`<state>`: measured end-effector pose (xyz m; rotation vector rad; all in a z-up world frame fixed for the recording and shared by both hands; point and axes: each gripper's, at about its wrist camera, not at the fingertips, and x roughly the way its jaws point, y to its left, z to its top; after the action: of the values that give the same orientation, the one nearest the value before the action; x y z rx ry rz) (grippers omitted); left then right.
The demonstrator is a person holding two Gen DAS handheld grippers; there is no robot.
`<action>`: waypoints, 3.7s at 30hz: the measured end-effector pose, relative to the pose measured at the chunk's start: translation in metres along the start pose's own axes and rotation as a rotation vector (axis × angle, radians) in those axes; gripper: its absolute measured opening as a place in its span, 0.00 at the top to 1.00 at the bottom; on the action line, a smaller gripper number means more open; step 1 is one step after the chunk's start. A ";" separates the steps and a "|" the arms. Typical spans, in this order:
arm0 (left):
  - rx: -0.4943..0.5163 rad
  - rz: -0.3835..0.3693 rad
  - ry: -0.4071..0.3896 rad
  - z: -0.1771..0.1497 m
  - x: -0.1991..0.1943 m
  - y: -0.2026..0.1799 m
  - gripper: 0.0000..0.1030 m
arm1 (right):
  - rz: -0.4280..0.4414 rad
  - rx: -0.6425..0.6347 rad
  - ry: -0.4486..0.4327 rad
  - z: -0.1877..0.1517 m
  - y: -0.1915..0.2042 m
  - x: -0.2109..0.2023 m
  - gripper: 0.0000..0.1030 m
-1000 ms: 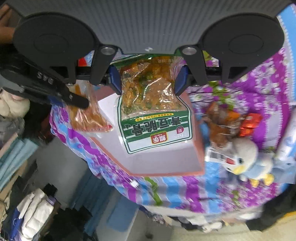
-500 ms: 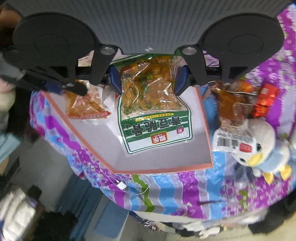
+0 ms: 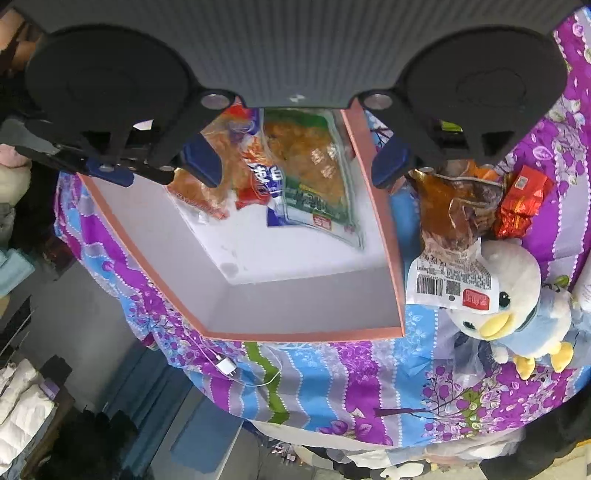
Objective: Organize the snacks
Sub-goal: 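Open both tools to drop the bags into the pink box, then move both tools back toward the snack pile by the plush toy, then grasp the red foil snack with the left tool while the right reaches a clear bag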
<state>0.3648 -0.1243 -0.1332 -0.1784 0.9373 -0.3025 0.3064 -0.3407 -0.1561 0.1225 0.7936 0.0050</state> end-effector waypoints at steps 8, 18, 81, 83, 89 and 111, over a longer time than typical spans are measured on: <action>0.020 0.004 -0.062 -0.017 -0.050 -0.007 0.12 | 0.002 0.007 -0.050 -0.006 0.002 -0.040 0.37; 0.060 0.000 -0.188 -0.050 -0.135 -0.019 0.12 | 0.040 0.019 -0.133 -0.028 0.021 -0.109 0.37; -0.099 0.166 -0.123 -0.113 -0.113 0.161 0.12 | 0.231 -0.416 -0.167 -0.089 0.222 -0.097 0.37; -0.111 0.159 -0.128 -0.102 -0.102 0.174 0.12 | 0.223 -0.427 -0.183 -0.083 0.232 -0.086 0.38; -0.135 0.178 -0.127 -0.070 -0.065 0.215 0.12 | 0.188 -0.509 -0.205 -0.072 0.257 -0.042 0.38; -0.108 0.052 -0.031 -0.009 0.082 0.268 0.22 | -0.057 -0.738 -0.192 -0.058 0.293 0.089 0.52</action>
<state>0.4501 0.1014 -0.2763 -0.2565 0.9269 -0.2010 0.3395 -0.0392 -0.2272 -0.5912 0.5623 0.2270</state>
